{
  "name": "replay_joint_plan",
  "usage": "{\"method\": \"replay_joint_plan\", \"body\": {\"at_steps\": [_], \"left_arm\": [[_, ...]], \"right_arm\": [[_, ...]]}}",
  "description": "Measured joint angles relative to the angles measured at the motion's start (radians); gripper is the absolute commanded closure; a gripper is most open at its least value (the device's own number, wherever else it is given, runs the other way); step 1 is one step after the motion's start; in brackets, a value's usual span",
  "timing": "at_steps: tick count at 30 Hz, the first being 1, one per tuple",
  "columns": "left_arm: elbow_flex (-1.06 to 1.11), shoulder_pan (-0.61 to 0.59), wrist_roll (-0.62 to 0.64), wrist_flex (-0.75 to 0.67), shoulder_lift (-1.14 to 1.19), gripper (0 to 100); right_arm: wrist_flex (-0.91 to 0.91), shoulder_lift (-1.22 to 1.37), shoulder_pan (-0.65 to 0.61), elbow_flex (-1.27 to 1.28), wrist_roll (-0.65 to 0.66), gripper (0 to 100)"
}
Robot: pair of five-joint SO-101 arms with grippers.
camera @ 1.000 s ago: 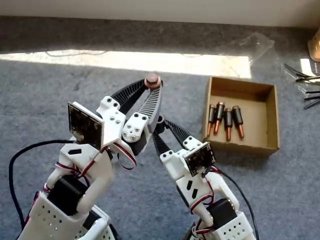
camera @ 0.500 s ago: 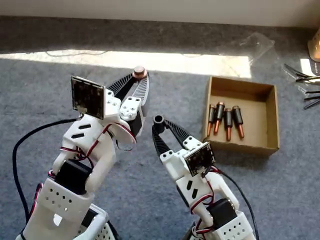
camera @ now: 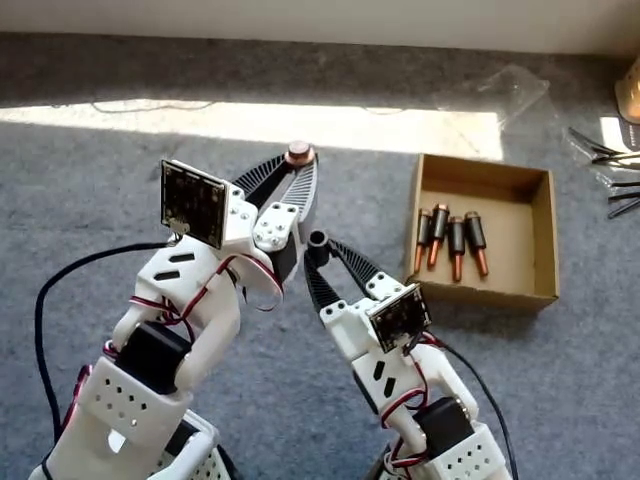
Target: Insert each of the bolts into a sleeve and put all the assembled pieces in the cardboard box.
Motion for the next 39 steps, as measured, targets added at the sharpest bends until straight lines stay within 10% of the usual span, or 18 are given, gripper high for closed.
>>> {"method": "replay_joint_plan", "body": {"at_steps": [39], "left_arm": [[0.18, 0.069, 0.0, -0.06, -0.164, 99]], "right_arm": [[0.0, 0.0, 0.0, 0.0, 0.0, 99.3]]}}
